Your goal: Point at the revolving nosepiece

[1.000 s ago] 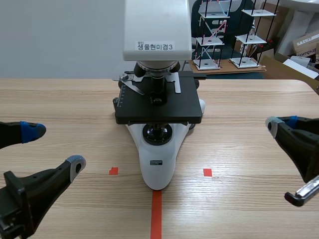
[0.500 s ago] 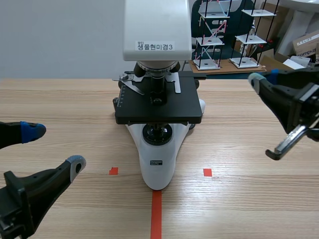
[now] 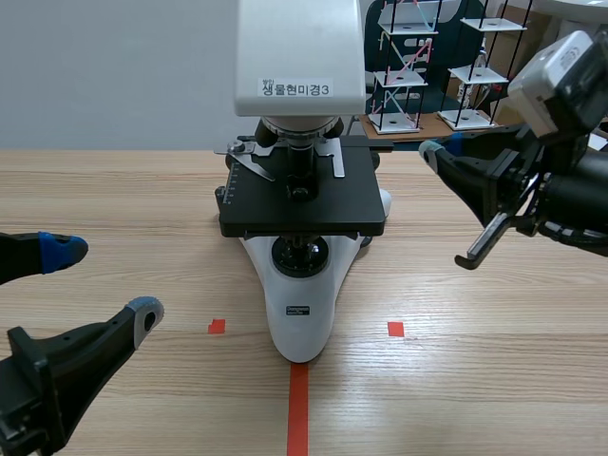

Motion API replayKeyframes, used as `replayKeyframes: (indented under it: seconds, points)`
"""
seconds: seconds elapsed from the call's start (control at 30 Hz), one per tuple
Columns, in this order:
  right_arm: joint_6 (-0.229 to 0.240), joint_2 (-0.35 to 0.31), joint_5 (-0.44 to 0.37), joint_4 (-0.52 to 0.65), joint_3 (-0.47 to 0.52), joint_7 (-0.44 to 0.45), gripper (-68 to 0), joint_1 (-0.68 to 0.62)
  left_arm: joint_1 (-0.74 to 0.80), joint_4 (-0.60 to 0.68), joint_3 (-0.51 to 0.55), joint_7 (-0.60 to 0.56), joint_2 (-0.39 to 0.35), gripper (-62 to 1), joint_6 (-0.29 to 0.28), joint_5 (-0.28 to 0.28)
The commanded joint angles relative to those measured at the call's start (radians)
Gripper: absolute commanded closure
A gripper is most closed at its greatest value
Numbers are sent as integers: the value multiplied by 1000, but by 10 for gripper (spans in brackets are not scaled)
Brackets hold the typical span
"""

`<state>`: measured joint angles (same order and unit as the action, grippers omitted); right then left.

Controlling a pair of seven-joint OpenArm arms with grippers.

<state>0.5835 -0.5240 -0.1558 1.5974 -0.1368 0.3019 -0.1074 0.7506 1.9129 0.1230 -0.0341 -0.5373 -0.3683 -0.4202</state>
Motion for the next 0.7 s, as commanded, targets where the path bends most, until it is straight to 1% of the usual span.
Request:
replayKeyframes:
  seconds: [0.0,0.1,0.27,0.37,0.5,0.67]
  points:
    - [16,-11,21,1,-8,48,1,35,0,11,1,-13,3,-568,-1,-6]
    - [32,-10,60,-24,-27,88,1,76,0,11,1,-13,3,-568,-1,-6]
    - [46,-10,67,-48,-47,140,1,125,0,11,1,-14,3,-568,-1,-6]
    - [46,-10,67,-50,-67,142,1,150,0,11,1,-14,3,-568,-1,-6]
    - [46,-10,99,-50,-103,143,1,174,0,11,1,-14,3,-568,-1,-6]
    - [46,-10,105,-50,-113,143,1,174,0,11,1,-14,3,-568,-1,-6]
